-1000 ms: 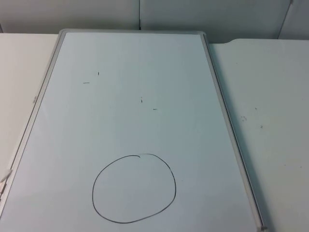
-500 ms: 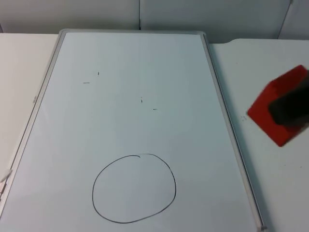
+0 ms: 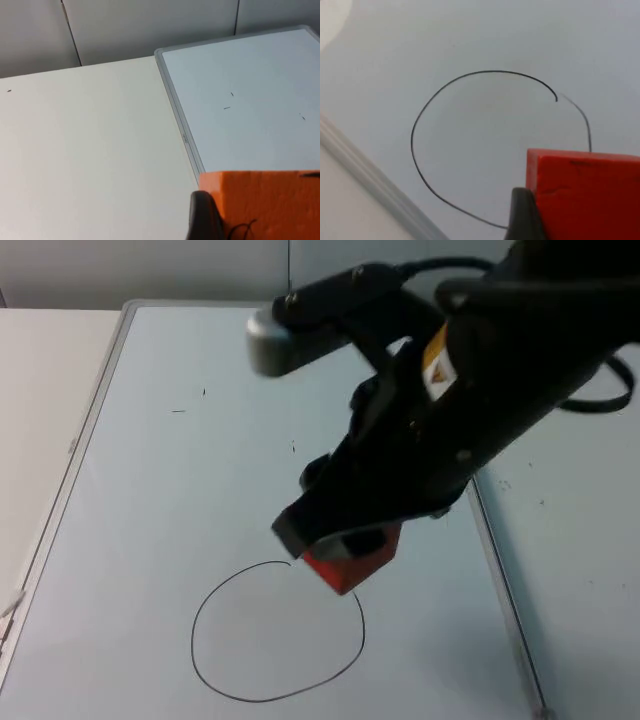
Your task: Pick up one cube with the left hand and another cube with the right hand. First place the cube in the right hand at the target position, then stack the cube in the left hand on top.
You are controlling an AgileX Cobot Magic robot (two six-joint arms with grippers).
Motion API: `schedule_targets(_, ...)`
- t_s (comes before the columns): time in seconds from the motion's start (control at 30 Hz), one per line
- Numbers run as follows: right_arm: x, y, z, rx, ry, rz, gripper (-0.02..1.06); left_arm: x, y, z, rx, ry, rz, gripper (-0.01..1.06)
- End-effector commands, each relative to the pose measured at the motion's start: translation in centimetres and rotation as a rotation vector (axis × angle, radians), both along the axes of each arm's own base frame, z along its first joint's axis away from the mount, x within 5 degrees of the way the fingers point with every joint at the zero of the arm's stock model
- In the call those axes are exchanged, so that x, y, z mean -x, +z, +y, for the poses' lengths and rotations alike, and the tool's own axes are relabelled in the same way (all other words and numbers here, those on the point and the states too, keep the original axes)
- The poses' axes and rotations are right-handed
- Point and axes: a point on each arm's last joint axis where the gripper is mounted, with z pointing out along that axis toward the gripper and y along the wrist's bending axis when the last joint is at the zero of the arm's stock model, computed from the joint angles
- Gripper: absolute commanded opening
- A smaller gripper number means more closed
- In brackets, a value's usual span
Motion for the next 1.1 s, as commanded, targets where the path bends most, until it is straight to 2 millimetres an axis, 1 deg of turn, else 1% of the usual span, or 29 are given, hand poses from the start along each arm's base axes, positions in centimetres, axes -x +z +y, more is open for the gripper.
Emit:
schedule_targets(0.0, -0.4, -0.8, 0.9, -0.020, 0.000, -0.016, 0.00, 0.0, 0.2, 0.0, 0.004, -0.010, -0.027, 0.00)
schedule_targets(0.03, -0.7, -2.4, 1.3, -0.018, -0.011, -0.002, 0.00, 0.0, 0.2, 0.0, 0.002, -0.010, -0.027, 0.00)
schedule_targets(0.07, -0.8, -3.3, 1.5, -0.011, -0.017, 0.010, 0.00, 0.0, 0.2, 0.0, 0.002, -0.010, -0.027, 0.00)
schedule_targets(0.1, -0.8, -3.3, 1.5, -0.011, -0.017, 0.010, 0.00, 0.0, 0.2, 0.0, 0.002, -0.010, -0.027, 0.00)
schedule_targets(0.23, -1.2, -6.3, 1.9, 0.011, -0.020, 0.036, 0.00, 0.0, 0.2, 0.0, 0.000, -0.009, -0.027, 0.00)
schedule_targets(0.27, -1.2, -6.3, 1.9, 0.011, -0.020, 0.036, 0.00, 0.0, 0.2, 0.0, 0.000, -0.009, -0.027, 0.00)
schedule_targets(0.33, -1.0, -7.3, 2.5, -0.001, -0.007, 0.033, 0.00, 0.0, 0.2, 0.0, 0.000, -0.009, -0.027, 0.00)
schedule_targets(0.5, -0.4, -8.3, 3.4, -0.009, 0.011, 0.038, 0.00, 0.0, 0.2, 0.0, 0.001, -0.009, -0.029, 0.00)
schedule_targets(0.63, -0.2, -9.1, 3.8, 0.015, 0.015, 0.058, 0.00, 0.0, 0.2, 0.0, 0.001, -0.009, -0.029, 0.00)
schedule_targets(0.8, -0.3, -8.9, 3.9, 0.025, 0.013, 0.063, 0.00, 0.0, 0.2, 0.0, 0.001, -0.009, -0.029, 0.00)
schedule_targets(1.07, 0.0, -9.1, 3.4, 0.079, 0.009, 0.099, 0.00, 0.0, 0.2, 0.0, 0.001, -0.009, -0.029, 0.00)
